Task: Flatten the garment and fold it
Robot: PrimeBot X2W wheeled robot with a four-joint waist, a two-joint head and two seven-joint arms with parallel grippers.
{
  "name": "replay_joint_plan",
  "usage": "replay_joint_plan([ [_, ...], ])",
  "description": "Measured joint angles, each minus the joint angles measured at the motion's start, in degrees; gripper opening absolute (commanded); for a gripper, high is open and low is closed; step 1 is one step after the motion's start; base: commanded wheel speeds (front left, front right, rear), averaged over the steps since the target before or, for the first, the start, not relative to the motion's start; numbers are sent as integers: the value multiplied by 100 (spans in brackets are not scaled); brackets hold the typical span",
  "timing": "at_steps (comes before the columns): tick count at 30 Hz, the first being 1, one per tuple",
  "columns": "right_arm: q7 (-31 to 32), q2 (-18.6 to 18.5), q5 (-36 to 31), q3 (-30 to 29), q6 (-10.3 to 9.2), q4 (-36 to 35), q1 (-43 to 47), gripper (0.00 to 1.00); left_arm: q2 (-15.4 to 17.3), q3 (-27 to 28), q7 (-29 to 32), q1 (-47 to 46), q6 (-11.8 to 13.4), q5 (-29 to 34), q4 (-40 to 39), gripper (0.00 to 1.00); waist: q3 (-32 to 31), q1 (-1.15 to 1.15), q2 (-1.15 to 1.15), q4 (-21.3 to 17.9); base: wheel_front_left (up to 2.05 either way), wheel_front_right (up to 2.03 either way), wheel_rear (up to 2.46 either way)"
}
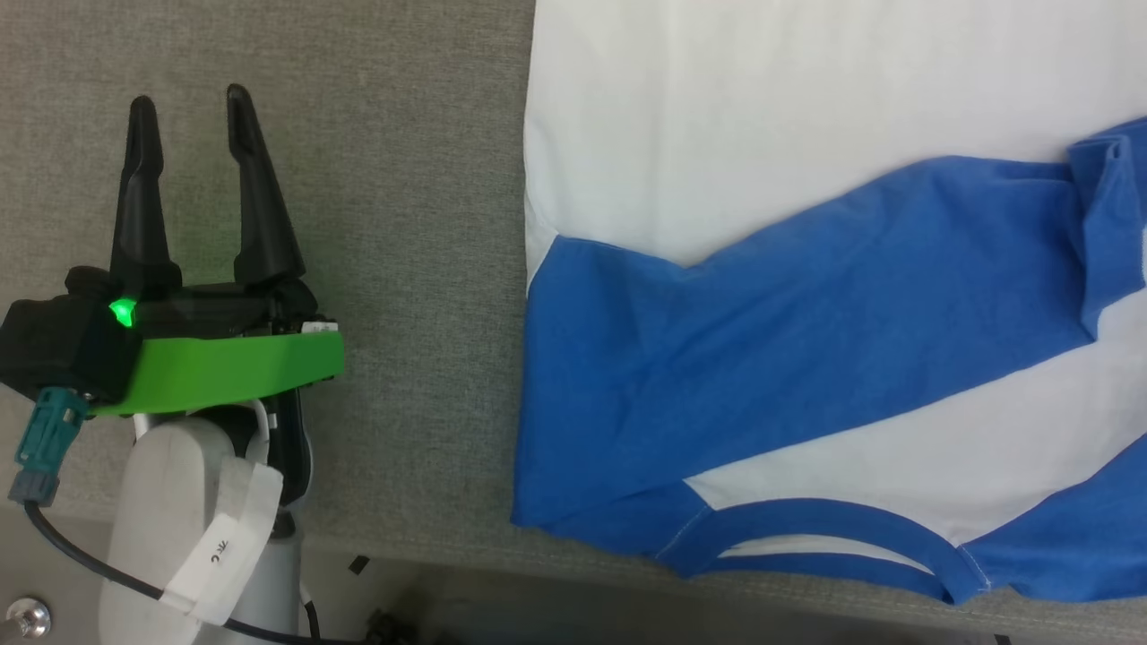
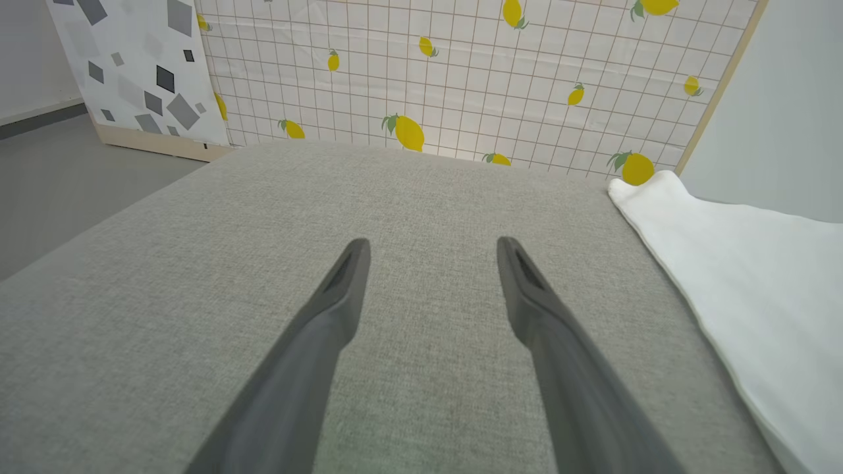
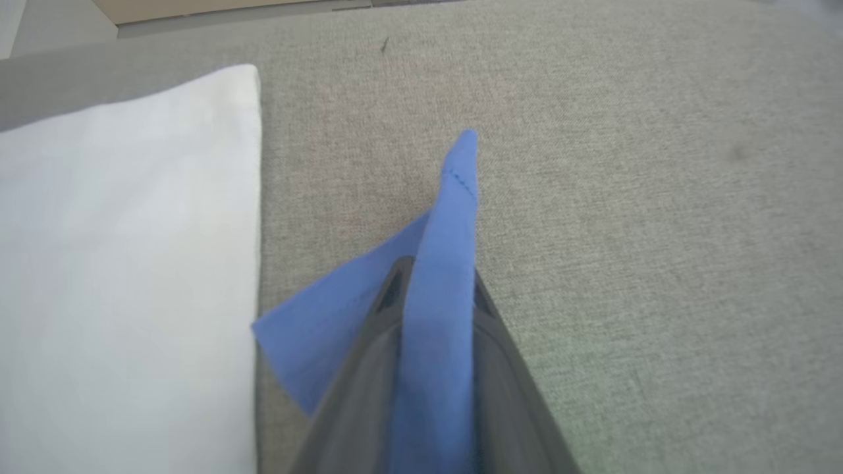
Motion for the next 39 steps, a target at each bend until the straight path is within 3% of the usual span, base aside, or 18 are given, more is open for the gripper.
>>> replay_joint_plan([
  [11, -637, -170, 44, 310, 1, -582, 825, 0, -212, 257, 0, 187, -301, 94, 323, 100, -448, 0, 0, 7, 0, 0, 0],
  [17, -870, -256, 389, 655, 0, -1451, 1611, 0, -247, 305, 0, 476, -396, 104, 613, 100, -1043, 0, 0, -101, 0, 0, 0],
  [28, -257, -107, 858, 2198, 1, -3211, 2774, 0, -276, 383, 0, 994, -472, 101, 881, 100, -2181, -1, 0, -292, 0, 0, 0],
  [33, -87, 138, 869, 3091, 1, -3160, 2790, 0, -282, 368, -1, 1033, -495, 82, 909, 100, -2537, -1, 0, -316, 0, 0, 0],
  [39, -53, 564, 854, 4007, 1, -2270, 2777, 0, -291, 293, -1, 1038, -501, 29, 968, 100, -2636, -1, 0, -153, 0, 0, 0],
])
